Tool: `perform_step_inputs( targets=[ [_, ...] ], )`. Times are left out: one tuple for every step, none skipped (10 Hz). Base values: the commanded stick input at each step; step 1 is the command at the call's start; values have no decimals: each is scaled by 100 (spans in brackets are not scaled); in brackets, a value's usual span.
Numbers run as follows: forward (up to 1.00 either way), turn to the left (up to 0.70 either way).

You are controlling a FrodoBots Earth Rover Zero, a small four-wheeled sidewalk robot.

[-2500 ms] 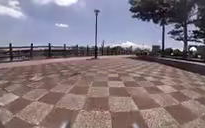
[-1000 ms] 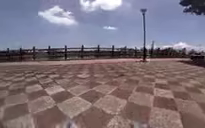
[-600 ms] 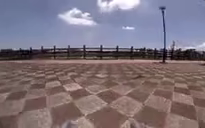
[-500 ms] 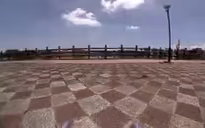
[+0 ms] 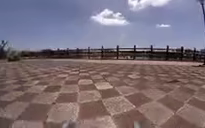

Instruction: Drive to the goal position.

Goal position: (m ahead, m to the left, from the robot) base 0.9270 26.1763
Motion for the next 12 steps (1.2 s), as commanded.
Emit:
perform_step_inputs(
  targets=[
    [0, 45],
    [0, 45],
    [0, 45],
    [0, 45],
    [0, 45],
    [0, 45],
    [0, 45],
    [0, 45],
    [0, 45],
    [0, 45],
    [0, 45],
    [0, 45]
  ],
)
